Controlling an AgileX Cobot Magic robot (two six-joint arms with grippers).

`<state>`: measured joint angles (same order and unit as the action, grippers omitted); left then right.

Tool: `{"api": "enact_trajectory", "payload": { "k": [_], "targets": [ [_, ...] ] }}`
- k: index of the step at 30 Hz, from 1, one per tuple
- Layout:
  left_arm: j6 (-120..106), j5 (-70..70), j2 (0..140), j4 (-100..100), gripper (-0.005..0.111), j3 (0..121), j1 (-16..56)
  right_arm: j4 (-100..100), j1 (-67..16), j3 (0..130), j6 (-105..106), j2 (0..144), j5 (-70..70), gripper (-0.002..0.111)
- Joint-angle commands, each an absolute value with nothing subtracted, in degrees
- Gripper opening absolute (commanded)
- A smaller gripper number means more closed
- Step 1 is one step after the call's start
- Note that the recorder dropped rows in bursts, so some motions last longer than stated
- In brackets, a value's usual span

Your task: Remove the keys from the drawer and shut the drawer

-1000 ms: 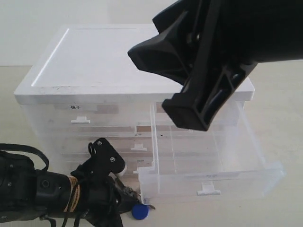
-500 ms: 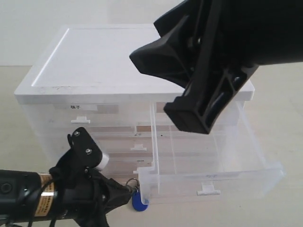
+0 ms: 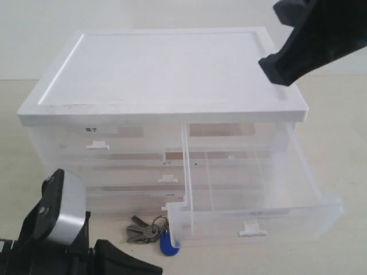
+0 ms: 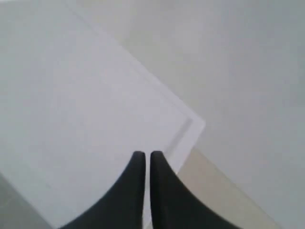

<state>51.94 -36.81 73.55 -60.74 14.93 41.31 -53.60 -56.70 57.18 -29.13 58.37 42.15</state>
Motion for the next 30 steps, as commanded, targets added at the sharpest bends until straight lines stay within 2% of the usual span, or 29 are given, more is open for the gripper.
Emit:
{"api": "enact_trajectory", "payload": {
  "k": [1,5,11,14,21,30],
  "targets": [
    [52.2,-39.1,73.4,-60.5,0.005,19.4,41.4,-58.9,-56.6,54.6,-33.1,59.9,41.6,0.000],
    [53.6,-35.8,76.0,-60.5,0.005,24.3,41.4,-58.9,-56.6,53.7,-33.1,63.1,40.7,0.000],
    [53.5,-34.6,78.8,-60.1,0.005,24.7,41.4,-58.8,-56.6,53.9,-33.5,62.4,40.2,0.000],
    [44.1,-37.2,78.9,-48.8,0.005,25.0,41.4,-58.4,-56.6,53.9,-34.1,61.9,39.8,0.000],
    [43.9,-34.9,83.1,-48.5,0.005,31.6,41.4,-56.6,-56.6,53.9,-34.0,61.9,38.2,0.000],
    [43.7,-35.7,83.7,-47.8,0.005,32.0,41.4,-56.7,-56.6,53.9,-33.3,58.2,40.7,0.000]
  ]
}}
